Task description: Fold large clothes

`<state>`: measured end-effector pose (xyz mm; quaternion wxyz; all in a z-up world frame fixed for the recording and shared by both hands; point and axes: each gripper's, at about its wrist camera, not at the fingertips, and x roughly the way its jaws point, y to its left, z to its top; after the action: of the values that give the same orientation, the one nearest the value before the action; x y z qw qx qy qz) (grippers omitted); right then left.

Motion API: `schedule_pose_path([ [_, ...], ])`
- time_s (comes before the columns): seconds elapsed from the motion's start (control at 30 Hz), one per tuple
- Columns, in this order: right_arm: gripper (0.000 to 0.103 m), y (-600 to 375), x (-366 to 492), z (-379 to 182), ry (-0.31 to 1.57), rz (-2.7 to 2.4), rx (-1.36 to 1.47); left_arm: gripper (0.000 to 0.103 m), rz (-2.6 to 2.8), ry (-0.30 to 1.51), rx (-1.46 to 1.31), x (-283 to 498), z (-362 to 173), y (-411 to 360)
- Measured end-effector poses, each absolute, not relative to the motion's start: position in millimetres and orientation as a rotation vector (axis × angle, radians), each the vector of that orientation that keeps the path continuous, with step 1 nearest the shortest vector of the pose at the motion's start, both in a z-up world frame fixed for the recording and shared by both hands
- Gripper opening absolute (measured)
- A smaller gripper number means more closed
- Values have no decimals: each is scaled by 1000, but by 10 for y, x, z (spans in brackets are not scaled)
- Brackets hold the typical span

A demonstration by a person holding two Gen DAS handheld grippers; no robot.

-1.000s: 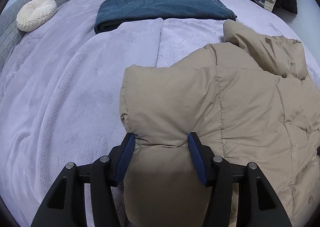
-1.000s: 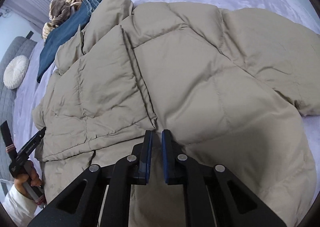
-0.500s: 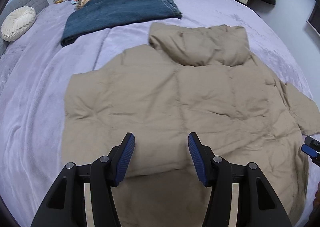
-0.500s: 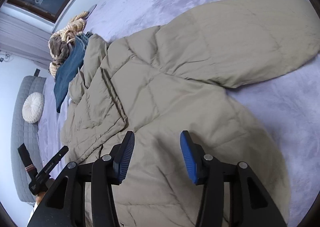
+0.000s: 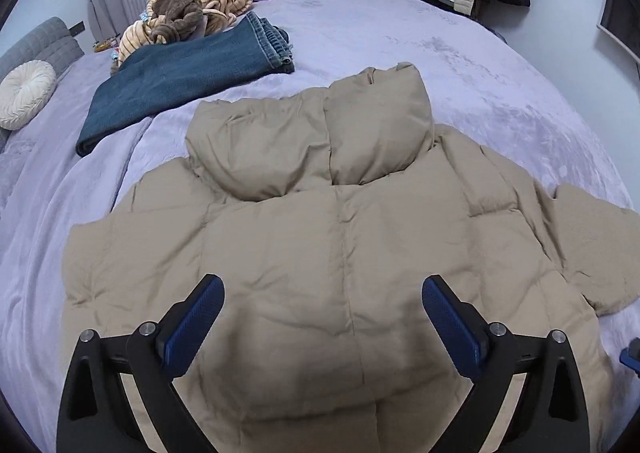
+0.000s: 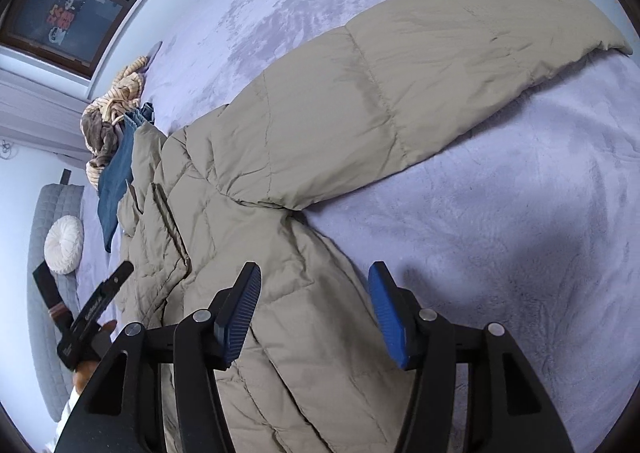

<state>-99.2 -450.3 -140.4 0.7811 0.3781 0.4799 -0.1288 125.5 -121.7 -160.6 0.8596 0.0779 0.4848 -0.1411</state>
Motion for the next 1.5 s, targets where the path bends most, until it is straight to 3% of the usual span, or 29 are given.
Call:
schedule_pose_path([
  [0.23, 60, -4774, -1142, -1425, 1017, -298, 842, 100, -310, 1100, 244, 1286, -2015, -1501],
  [0.47, 61, -5181, -1363, -1424, 973, -359, 913, 100, -336, 1112, 221, 1038, -1840, -1613],
  [0.57, 81, -5465, -1518, -1401, 900, -419, 979, 100, -345, 1107, 187, 940, -1674, -1642],
  [1.07, 88, -6663, -1479, -1677, 557, -471, 1425, 100, -427, 1162, 146, 568, -1412, -2128],
  [1.13, 79, -6745, -1394, -1665, 513, -452, 1474, 100, -430, 1160, 136, 573, -1394, -2129],
  [1.17, 58, -6778, -1336, -1678, 501, -436, 1506, 100, -428, 1161, 132, 584, -1385, -2122],
  [1.2, 31, -6796, -1276, -1696, 496, -420, 1531, 100, -428, 1159, 126, 596, -1372, -2105],
  [1.27, 6, -6788, -1141, -1670, 493, -395, 1538, 100, -424, 1148, 122, 626, -1338, -2057],
  [1.5, 5, -6287, -387, -949, 605, -324, 1148, 100, -372, 1115, 135, 804, -1256, -1714],
])
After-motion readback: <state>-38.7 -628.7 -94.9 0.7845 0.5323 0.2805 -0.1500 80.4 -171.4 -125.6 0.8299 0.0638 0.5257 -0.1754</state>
